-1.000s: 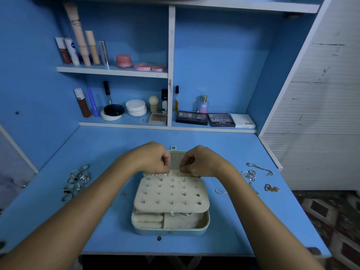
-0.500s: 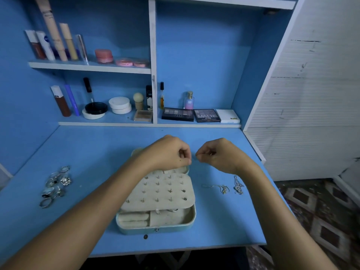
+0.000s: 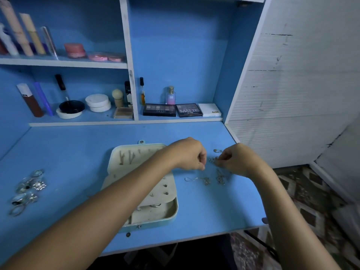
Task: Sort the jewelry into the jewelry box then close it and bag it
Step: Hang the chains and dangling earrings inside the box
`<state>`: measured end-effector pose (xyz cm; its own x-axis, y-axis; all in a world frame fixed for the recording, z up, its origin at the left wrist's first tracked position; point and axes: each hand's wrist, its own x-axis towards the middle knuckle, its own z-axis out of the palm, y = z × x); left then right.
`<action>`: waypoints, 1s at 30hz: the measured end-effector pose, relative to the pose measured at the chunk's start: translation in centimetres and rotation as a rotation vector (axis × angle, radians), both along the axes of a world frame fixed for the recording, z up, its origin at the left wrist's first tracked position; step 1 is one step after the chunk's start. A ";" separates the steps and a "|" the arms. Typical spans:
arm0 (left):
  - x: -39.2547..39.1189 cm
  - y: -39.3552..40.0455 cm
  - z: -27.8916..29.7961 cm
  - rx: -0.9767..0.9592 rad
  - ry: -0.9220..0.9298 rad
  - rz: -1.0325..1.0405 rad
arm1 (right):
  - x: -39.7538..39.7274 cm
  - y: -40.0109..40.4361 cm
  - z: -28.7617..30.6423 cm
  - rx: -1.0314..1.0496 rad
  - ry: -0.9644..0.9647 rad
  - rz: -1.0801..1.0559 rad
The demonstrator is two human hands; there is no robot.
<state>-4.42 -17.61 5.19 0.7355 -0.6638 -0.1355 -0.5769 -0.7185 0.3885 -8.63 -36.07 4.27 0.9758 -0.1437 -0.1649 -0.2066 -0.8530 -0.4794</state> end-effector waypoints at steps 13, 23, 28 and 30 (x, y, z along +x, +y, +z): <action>0.5 -3.8 -0.9 0.102 -0.005 -0.051 | -1.5 -0.7 -0.9 0.015 0.117 -0.105; 0.6 -5.3 -1.2 0.084 -0.058 -0.076 | -2.0 -0.9 -1.2 0.025 0.132 -0.042; 0.4 -5.3 -1.3 0.088 -0.069 -0.087 | -2.3 -0.8 -1.1 -0.027 0.156 0.010; 0.3 -5.3 -1.5 0.120 -0.069 -0.107 | -2.4 -0.8 -1.2 -0.040 0.166 0.024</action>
<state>-4.08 -22.87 3.70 0.6721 -0.7207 -0.1699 -0.6748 -0.6906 0.2602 -11.00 -36.88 3.05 0.9388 -0.1304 -0.3189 -0.2596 -0.8764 -0.4056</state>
